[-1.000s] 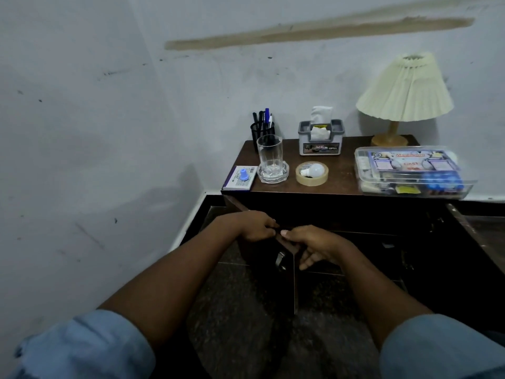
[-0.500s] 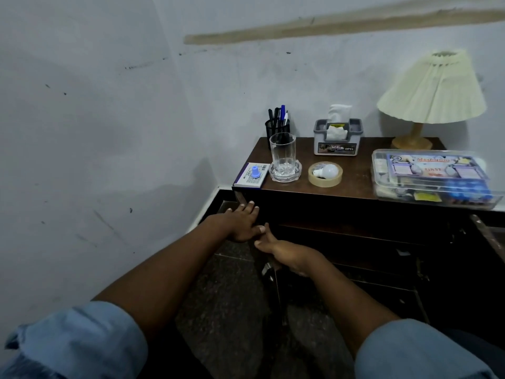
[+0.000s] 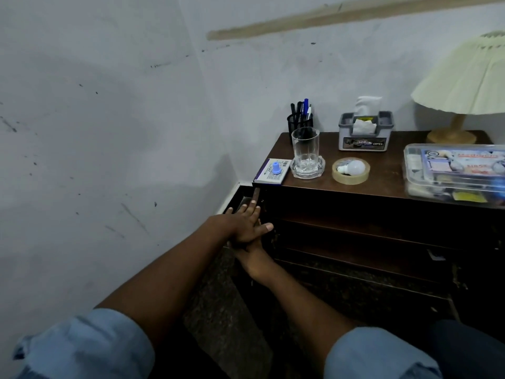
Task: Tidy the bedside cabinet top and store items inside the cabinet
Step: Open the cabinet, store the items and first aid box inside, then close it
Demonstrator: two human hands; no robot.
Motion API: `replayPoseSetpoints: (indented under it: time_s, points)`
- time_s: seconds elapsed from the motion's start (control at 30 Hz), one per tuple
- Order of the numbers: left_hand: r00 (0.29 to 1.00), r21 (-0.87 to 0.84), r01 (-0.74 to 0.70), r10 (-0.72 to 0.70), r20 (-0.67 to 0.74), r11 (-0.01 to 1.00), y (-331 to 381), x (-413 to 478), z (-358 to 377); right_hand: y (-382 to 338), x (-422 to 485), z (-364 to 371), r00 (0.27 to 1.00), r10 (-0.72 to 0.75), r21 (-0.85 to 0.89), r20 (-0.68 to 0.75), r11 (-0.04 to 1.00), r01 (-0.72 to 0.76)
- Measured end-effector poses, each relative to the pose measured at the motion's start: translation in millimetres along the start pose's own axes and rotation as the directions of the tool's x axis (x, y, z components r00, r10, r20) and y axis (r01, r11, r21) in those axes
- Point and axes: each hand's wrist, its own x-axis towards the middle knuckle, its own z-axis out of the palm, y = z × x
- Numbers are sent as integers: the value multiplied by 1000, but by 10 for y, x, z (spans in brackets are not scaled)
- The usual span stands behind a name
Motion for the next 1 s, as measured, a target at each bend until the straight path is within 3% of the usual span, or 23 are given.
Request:
replayPoseSetpoints:
  time_s: [0.17, 0.23, 0.3, 0.37, 0.47, 0.57, 0.83, 1.0]
  points:
    - [1000, 46, 3, -2, -30, 999, -167, -35, 63, 1, 169, 0, 980, 1, -190, 197, 981, 37]
    - [999, 53, 21, -19, -28, 998, -227, -58, 63, 24, 179, -41, 967, -7, -134, 253, 990, 42]
    - [999, 40, 43, -42, -28, 998, -286, -94, 54, 21, 154, -30, 972, -1, -24, 234, 1000, 7]
    - [999, 19, 49, -49, -24, 999, -331, -144, 48, 49, 144, 5, 986, -18, -128, 167, 991, 40]
    - [999, -31, 32, -33, -27, 999, -369, -194, 44, 120, 153, -20, 993, -20, -460, 117, 885, 72]
    - [999, -67, 36, -38, -23, 997, -407, -219, 36, 133, 132, -99, 991, -50, -628, 124, 769, 117]
    - [999, -35, 52, -52, -1, 998, -435, -176, 32, 87, 66, -180, 975, -51, -776, 217, 597, 204]
    - [995, -36, -4, 0, -104, 999, -270, -22, 37, 16, 85, -360, 980, -85, -813, 178, 549, 195]
